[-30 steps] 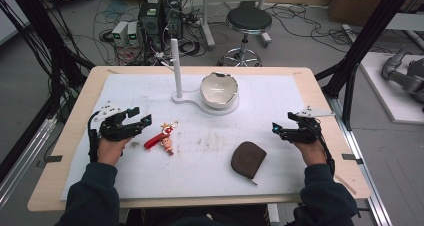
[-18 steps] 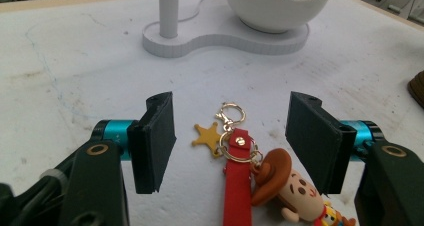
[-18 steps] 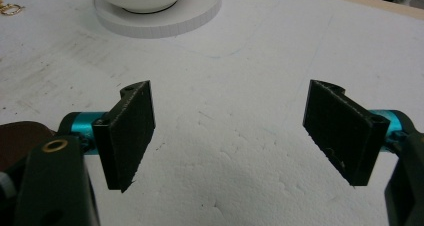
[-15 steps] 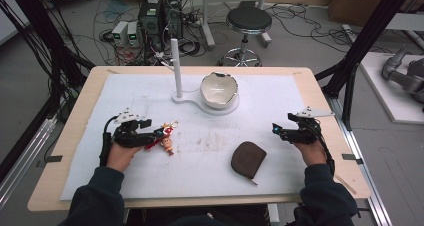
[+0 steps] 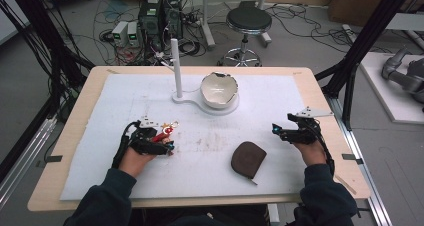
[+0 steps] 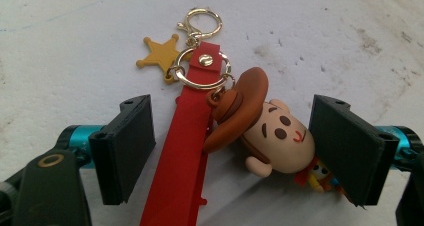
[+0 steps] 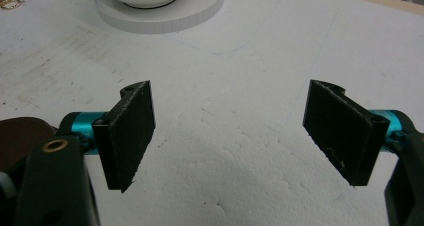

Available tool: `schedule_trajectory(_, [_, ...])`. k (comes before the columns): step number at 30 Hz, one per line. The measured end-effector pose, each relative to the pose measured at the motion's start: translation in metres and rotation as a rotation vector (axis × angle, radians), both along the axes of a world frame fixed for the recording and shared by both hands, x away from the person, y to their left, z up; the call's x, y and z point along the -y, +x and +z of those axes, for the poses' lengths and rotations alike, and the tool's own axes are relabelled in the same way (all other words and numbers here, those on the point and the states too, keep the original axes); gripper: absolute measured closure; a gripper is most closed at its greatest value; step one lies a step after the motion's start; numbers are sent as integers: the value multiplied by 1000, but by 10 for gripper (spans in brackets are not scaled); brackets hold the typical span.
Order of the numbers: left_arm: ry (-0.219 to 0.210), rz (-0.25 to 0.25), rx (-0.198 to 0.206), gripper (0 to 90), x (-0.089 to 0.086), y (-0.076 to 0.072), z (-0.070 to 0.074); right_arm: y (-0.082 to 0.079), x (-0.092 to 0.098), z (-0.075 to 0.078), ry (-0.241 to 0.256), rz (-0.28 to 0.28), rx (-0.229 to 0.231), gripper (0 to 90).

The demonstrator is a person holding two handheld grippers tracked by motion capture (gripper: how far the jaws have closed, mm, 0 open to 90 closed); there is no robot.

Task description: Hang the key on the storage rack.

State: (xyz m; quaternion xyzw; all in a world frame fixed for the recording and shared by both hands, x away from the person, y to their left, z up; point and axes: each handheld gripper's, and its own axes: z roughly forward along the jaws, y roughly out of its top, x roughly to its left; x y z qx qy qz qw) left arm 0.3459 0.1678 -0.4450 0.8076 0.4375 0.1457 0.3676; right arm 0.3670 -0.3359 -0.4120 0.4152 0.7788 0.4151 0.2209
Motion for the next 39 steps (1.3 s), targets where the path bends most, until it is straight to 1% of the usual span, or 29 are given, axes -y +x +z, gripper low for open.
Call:
schedule_trajectory(1, [-10,-18,-10,276,-1,0,2,0,0,0,2,-4,-6,210])
schedule_trajectory(2, [1,-29,-18,277,-2,1,4,0,0,0,4,-4,-5,210])
schedule_trajectory(3, [1,-29,-18,283,-2,1,4,0,0,0,4,-4,-5,210])
schedule_trajectory(4, [-32,-48,-3,301,-7,2,8,0,0,0,3,-4,-5,210])
schedule_trajectory(5, [-65,-46,16,378,-9,1,12,-1,0,0,2,-5,-7,210])
schedule_trajectory(6, [-82,-49,40,513,-14,1,16,0,0,0,1,-4,-5,210])
schedule_trajectory(7, [-82,-49,40,621,-14,1,16,-1,0,0,2,-4,-6,210])
schedule_trajectory(8, [-123,-61,60,656,-22,2,19,0,0,0,2,-5,-7,210])
schedule_trajectory(10, [-118,-55,54,657,-25,2,18,0,0,0,2,-4,-8,210])
schedule_trajectory(12, [-132,-44,29,660,-29,4,15,0,-1,-1,-1,0,-10,210])
schedule_trajectory(13, [-138,-41,30,660,-30,5,15,0,-1,-1,-1,0,-10,210])
schedule_trajectory(16, [-134,-43,47,659,-29,4,17,0,-1,-1,-2,2,-9,210])
schedule_trajectory(17, [-127,-27,68,650,-29,3,18,0,-1,-1,1,-1,-13,210])
schedule_trajectory(18, [-127,-27,68,619,-29,3,18,0,-1,-1,1,-1,-13,210])
schedule_trajectory(19, [-125,-6,89,560,-29,2,19,1,-1,-2,0,1,-17,210])
schedule_trajectory(20, [-119,9,100,523,-29,2,22,1,-1,-2,-1,2,-17,211])
schedule_trajectory(22, [-109,35,112,475,-28,-1,27,0,-1,-2,0,1,-19,210])
schedule_trajectory(25, [-61,66,89,453,-24,-5,31,0,-1,-2,0,3,-18,210])
schedule_trajectory(27, [-30,69,49,453,-18,-10,29,1,0,-2,3,-1,-16,210])
schedule_trajectory(29, [-7,67,33,452,-13,-12,26,0,0,-2,5,-2,-18,210])
schedule_trajectory(30, [6,83,7,428,-8,-11,18,1,0,-2,2,0,-16,210])
schedule_trajectory(31, [6,83,7,409,-8,-11,18,1,0,-2,2,0,-16,210])
schedule_trajectory(33, [37,87,-10,398,-2,-9,9,1,-1,-2,2,2,-20,210])
schedule_trajectory(34, [40,88,-16,377,-1,-6,4,1,-1,-2,-4,7,-15,211])
schedule_trajectory(35, [38,91,-6,388,-1,-6,3,1,-1,-2,-3,7,-17,211])
schedule_trajectory(36, [57,82,-2,393,0,-6,4,1,-1,-2,-2,6,-18,211])
schedule_trajectory(37, [57,82,-2,409,0,-6,4,1,-1,-2,-4,6,-17,210])
schedule_trajectory(38, [62,79,4,447,-1,-6,4,1,-1,-2,-2,7,-19,210])
schedule_trajectory(39, [42,55,-9,452,-6,-2,5,1,-2,-2,-1,5,-22,210])
